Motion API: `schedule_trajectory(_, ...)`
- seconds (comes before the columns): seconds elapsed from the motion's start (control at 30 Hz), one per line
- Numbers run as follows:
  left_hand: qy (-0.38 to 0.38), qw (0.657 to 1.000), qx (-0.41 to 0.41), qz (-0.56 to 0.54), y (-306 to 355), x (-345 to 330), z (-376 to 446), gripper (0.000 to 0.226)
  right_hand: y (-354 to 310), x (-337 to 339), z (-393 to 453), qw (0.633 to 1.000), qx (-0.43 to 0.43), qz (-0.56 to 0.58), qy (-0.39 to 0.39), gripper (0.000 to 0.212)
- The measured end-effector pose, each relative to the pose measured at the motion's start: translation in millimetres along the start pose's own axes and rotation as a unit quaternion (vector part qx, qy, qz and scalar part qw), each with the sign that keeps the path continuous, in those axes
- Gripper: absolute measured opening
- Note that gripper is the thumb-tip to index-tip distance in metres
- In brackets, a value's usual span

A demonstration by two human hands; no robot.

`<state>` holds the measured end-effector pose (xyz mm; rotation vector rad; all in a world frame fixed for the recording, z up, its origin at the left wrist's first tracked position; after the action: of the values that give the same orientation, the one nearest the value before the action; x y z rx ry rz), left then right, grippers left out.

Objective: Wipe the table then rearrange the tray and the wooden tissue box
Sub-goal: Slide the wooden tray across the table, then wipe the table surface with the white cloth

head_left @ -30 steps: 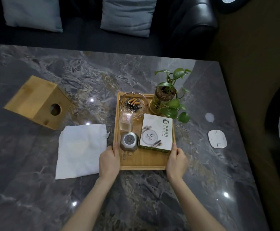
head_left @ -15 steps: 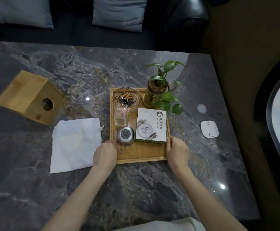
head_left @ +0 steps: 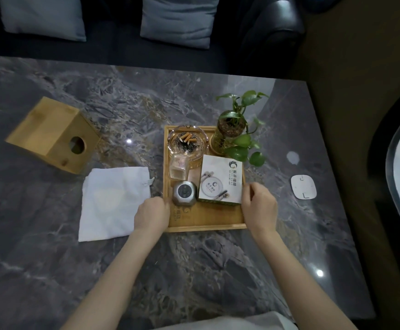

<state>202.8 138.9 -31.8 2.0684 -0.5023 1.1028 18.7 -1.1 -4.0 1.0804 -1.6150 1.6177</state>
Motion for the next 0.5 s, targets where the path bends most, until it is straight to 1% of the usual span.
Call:
schedule_trajectory(0.1,0.055,0.997,0.0,-0.053,-6,25,-6,0.038,-46,17,-10,0.992,0.081,0.086,0.046,0.021)
schedule_trajectory(0.17,0.108,0.986,0.01,-0.125,-16,44,-12,0.034,-79,16,-18,0.981,0.139,0.126,0.044,0.022)
schedule_trajectory(0.27,0.199,0.96,0.03,-0.196,-33,62,-25,0.022,-118,0,-29,0.966,0.207,0.152,0.017,0.026)
schedule_trajectory(0.33,0.268,0.942,0.056,-0.193,-49,62,-34,0.019,-139,-21,-35,0.959,0.235,0.155,-0.041,0.026)
schedule_trajectory(0.37,0.288,0.937,0.079,-0.181,-59,57,-38,0.022,-148,-33,-39,0.956,0.244,0.144,-0.078,0.025)
schedule_trajectory(0.4,0.295,0.936,0.107,-0.162,-68,50,-41,0.029,-156,-46,-43,0.952,0.257,0.126,-0.105,0.022)
schedule_trajectory(0.47,0.262,0.943,0.159,-0.13,-86,34,-47,0.053,-169,-69,-53,0.942,0.283,0.093,-0.156,0.021)
schedule_trajectory(0.5,0.236,0.946,0.183,-0.123,-93,27,-50,0.065,-174,-82,-58,0.936,0.286,0.067,-0.196,0.027)
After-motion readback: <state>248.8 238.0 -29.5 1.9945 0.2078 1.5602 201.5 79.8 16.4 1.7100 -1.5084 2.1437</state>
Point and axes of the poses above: each hand's wrist, its own z-axis towards the middle knuckle, its own x-axis out of the back of the hand, y = z × x, the point moved 3 cm from there along z, towards the middle knuckle, and after that the axes turned 13 degrees about -x, right-handed, at the moved point
